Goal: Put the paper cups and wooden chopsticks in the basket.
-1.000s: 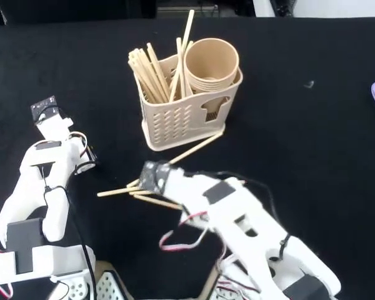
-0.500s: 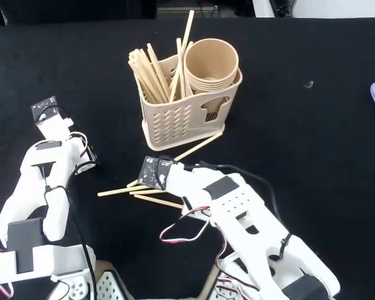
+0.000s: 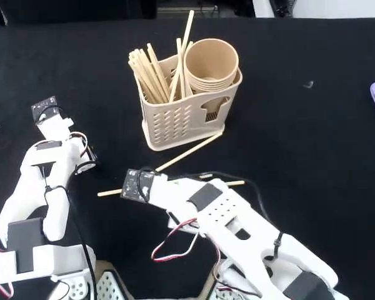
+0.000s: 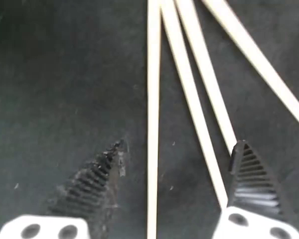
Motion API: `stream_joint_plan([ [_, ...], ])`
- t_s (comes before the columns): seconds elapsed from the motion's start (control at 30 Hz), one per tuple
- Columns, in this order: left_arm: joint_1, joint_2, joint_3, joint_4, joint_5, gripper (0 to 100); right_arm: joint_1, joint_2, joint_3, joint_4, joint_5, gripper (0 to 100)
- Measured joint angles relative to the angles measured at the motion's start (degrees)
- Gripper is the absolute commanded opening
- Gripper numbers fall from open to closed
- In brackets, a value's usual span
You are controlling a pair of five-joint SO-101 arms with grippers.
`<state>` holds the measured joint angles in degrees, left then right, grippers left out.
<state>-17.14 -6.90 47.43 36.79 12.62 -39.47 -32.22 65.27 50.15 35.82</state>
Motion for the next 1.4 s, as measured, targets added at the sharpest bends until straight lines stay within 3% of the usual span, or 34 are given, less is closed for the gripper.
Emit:
stream_joint_plan([
  [0.3,0.0,0.0,0.0,0.0,0.0,14,2.5,17.4,-6.3,-5.0,0.0,32.3],
  [0.5,0.0,0.0,0.0,0.0,0.0,14,2.9,20.1,-9.1,-4.8,0.7,31.5],
  [0.57,0.0,0.0,0.0,0.0,0.0,14,2.9,20.5,-9.2,-4.8,2.7,25.9],
  [0.73,0.0,0.0,0.0,0.0,0.0,14,3.2,20.4,-9.5,-4.3,4.6,1.4],
  [1.1,0.0,0.0,0.0,0.0,0.0,14,4.1,17.9,-9.4,0.3,4.7,1.1],
  [1.4,0.0,0.0,0.0,0.0,0.0,14,12.6,-1.8,-9.3,8.1,5.1,1.1],
])
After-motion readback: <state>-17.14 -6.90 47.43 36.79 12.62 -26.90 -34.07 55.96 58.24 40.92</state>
